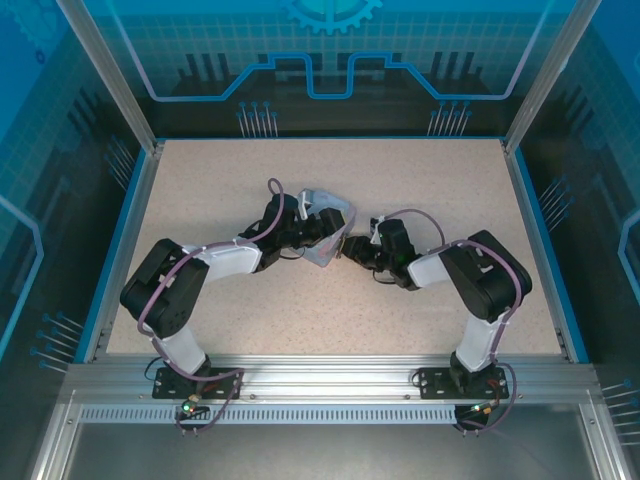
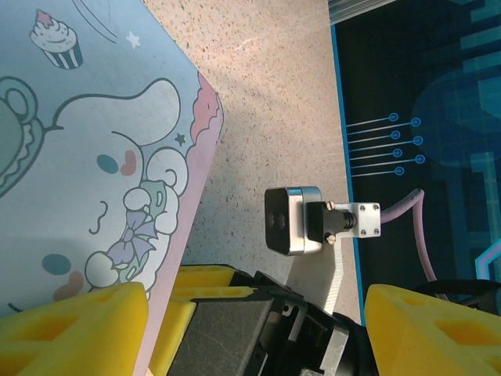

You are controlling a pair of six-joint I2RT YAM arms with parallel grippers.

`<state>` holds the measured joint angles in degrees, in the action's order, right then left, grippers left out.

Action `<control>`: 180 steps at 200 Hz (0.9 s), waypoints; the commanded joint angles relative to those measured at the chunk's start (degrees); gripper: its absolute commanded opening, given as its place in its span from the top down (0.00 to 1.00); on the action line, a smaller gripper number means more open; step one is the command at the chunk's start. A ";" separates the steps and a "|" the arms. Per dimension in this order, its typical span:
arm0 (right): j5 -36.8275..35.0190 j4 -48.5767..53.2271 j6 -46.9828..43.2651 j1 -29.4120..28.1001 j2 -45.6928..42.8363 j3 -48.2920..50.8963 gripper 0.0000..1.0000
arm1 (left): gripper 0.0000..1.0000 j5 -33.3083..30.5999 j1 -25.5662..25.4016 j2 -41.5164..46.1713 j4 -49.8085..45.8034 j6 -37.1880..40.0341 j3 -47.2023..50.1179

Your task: Unlock a padlock with a key

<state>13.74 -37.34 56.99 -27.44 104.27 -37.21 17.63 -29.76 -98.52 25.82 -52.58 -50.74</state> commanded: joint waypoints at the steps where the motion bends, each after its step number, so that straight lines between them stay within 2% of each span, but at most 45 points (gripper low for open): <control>1: -0.37 -0.19 0.91 -1.12 1.66 -1.04 0.67 | 0.25 -0.93 -0.24 -1.47 -8.91 -0.08 1.93; 80: -0.10 -3.18 1.48 -1.41 4.08 -1.75 0.73 | 0.25 -0.84 -0.21 -1.83 -8.73 -0.23 1.96; 97: -0.07 -3.24 1.50 -1.34 4.60 -2.06 0.76 | 0.25 -0.82 -0.21 -1.91 -8.61 -0.26 2.05; 128: -1.57 -3.67 1.81 -1.26 3.77 -0.98 0.88 | 0.25 -0.93 -0.17 -1.73 -8.91 -0.20 2.09; 180: -2.80 1.64 -0.65 0.58 0.77 -2.12 0.94 | 0.25 -0.88 -0.26 -1.51 -9.06 -0.17 2.90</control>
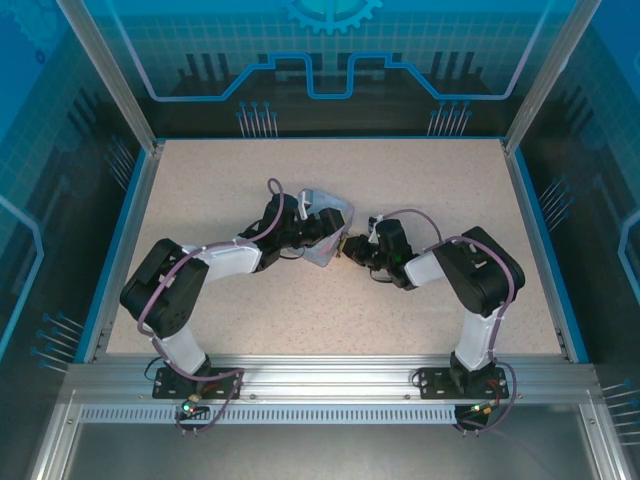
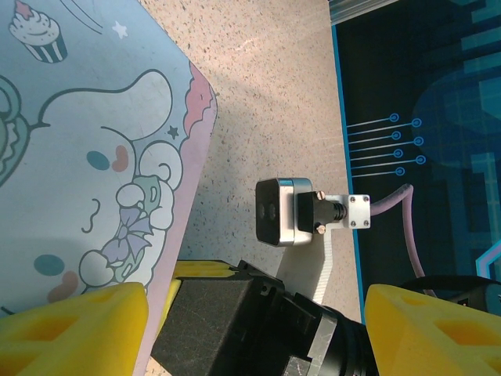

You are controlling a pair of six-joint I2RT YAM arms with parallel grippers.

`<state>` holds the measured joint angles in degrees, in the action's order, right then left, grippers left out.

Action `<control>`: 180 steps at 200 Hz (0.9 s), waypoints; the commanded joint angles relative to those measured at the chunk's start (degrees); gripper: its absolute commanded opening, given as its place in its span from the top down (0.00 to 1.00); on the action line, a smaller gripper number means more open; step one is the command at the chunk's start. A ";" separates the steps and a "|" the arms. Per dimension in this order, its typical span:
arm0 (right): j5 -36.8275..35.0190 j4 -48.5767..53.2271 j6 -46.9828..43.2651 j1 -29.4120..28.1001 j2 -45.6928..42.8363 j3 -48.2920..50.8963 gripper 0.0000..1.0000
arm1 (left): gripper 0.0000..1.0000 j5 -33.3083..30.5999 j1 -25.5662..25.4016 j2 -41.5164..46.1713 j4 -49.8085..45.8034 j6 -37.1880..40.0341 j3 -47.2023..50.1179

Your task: Unlock a padlock with a key

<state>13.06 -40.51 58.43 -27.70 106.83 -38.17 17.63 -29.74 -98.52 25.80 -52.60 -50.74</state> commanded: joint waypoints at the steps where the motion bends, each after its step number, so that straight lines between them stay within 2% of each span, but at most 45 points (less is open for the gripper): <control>1: -2.19 5.08 -2.18 0.87 -1.84 -1.22 0.94 | 0.25 -0.86 -0.26 -1.50 -9.02 -0.14 2.92; 31: -5.38 12.11 -4.80 1.58 -3.13 -3.62 0.95 | 0.25 -1.10 -0.25 -0.97 -9.17 -0.19 3.63; 117: -6.27 16.09 -5.40 2.50 -4.64 -6.96 0.96 | 0.24 -1.45 -0.91 -1.47 -8.84 -0.44 4.60; 151: -7.43 22.85 -11.19 4.17 -11.73 -4.95 0.96 | 0.23 -1.70 0.23 -0.06 -11.40 1.16 4.15; 180: -3.92 32.11 -18.89 6.18 -19.80 -4.52 0.95 | 0.23 -1.54 2.40 1.77 -13.64 2.57 3.99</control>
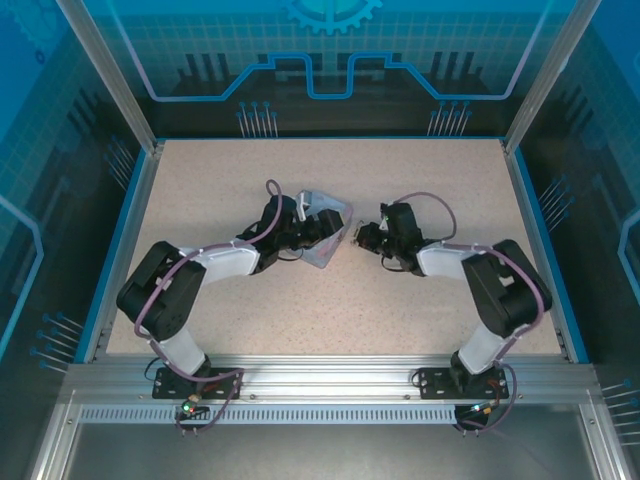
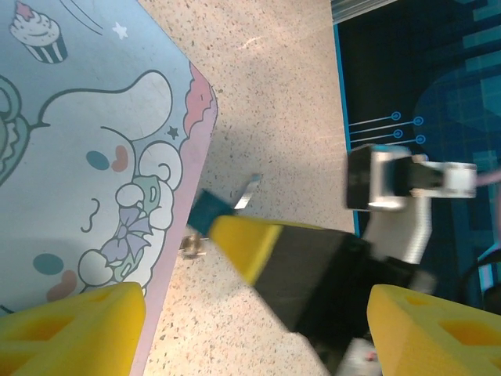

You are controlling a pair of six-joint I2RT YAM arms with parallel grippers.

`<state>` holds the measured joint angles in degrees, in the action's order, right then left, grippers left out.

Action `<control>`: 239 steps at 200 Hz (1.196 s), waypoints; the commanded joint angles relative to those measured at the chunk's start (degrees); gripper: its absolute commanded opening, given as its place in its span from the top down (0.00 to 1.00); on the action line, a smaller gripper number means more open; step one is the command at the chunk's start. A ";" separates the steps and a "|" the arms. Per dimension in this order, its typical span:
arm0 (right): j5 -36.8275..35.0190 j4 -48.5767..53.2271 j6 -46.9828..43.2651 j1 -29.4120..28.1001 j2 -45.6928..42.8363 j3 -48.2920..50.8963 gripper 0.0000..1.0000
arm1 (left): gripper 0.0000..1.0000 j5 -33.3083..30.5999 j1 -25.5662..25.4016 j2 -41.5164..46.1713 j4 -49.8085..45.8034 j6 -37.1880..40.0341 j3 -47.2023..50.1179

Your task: Unlock a padlock with a key

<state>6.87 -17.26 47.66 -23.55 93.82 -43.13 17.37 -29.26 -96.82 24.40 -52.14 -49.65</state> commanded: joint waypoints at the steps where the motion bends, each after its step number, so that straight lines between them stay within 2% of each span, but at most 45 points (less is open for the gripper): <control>1: 2.53 9.23 -8.46 2.11 -7.02 0.39 0.95 | 0.23 -1.28 2.01 0.15 -12.35 2.17 2.89; 52: 13.21 33.89 -19.62 2.59 -17.00 -3.86 0.95 | 0.22 -1.01 6.16 3.50 -18.84 6.58 0.09; 104: 22.20 44.86 -18.82 -3.73 -19.28 -3.13 0.94 | 0.19 0.04 9.99 10.13 -21.59 8.59 -1.70; 134: 23.89 44.16 -15.56 -8.56 -16.18 -1.32 0.94 | 0.14 0.06 12.03 16.84 -23.30 9.14 -0.88; 151: 24.68 39.33 -12.50 -9.66 -13.98 1.23 0.94 | 0.10 -0.16 13.19 21.42 -24.52 9.17 0.44; 188: 24.97 32.05 -8.97 -9.40 -8.14 3.79 0.94 | 0.06 -2.01 14.66 29.96 -29.61 10.19 2.57; 239: 22.55 26.91 -7.81 -5.45 -6.56 6.74 0.91 | 0.05 -4.69 15.26 36.62 -34.09 10.35 4.99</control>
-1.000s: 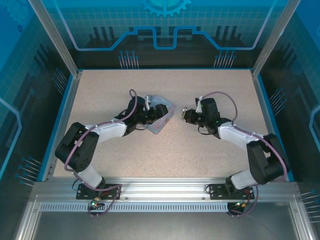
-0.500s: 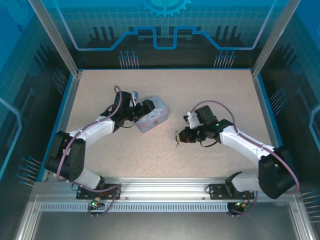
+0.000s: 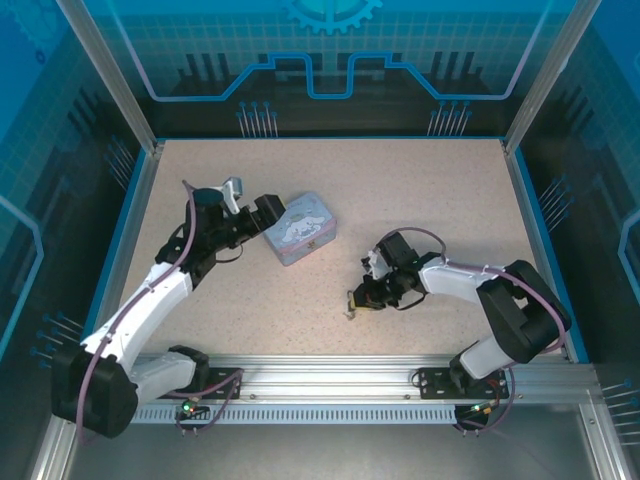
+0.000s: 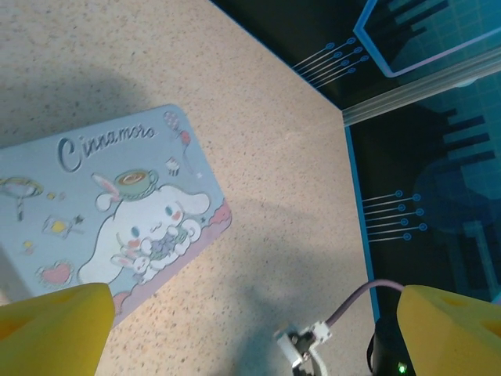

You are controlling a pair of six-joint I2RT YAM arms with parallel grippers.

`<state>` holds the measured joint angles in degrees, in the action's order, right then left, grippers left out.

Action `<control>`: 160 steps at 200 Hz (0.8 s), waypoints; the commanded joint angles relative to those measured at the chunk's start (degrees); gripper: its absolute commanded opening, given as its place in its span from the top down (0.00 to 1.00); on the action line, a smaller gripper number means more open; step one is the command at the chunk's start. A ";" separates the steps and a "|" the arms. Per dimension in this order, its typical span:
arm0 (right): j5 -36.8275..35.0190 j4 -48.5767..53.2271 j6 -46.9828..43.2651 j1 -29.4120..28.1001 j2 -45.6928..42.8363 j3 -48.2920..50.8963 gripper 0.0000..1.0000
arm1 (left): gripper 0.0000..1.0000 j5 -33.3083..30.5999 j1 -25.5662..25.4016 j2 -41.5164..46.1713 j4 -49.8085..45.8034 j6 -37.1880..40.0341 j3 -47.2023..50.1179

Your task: Unlock a padlock with a key

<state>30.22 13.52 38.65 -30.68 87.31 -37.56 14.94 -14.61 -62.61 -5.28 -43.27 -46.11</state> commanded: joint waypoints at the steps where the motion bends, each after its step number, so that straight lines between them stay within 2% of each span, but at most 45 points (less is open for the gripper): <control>1: -0.78 -3.90 1.13 1.76 0.00 1.17 0.91 | 0.05 -2.28 0.63 2.45 -4.49 1.46 1.45; 32: -0.57 -4.55 -0.45 3.71 1.85 1.59 0.88 | 0.05 -3.01 0.89 3.85 -6.28 1.93 1.71; 43: -0.93 -4.26 -0.83 4.26 1.75 1.79 0.83 | 0.04 -3.26 1.07 4.20 -7.28 2.22 1.43; 58: -3.46 -2.63 -1.20 4.50 -0.19 1.88 0.66 | 0.04 -3.70 1.33 4.92 -8.69 2.77 1.11; 69: -5.91 -0.85 -1.54 4.53 -2.53 1.90 0.58 | 0.04 -4.10 1.54 5.58 -9.70 3.14 0.70; 133: -24.18 12.40 -6.19 6.22 -22.34 -1.88 0.31 | 0.01 -10.07 2.40 9.94 -16.83 7.91 -3.11; 160: -35.10 14.34 -9.27 10.22 -28.79 -4.81 0.10 | 0.01 -18.30 2.83 12.74 -17.85 10.77 -1.76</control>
<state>7.77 23.29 32.73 -24.05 62.87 -38.94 5.15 -12.73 -52.62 -19.94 -36.99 -47.22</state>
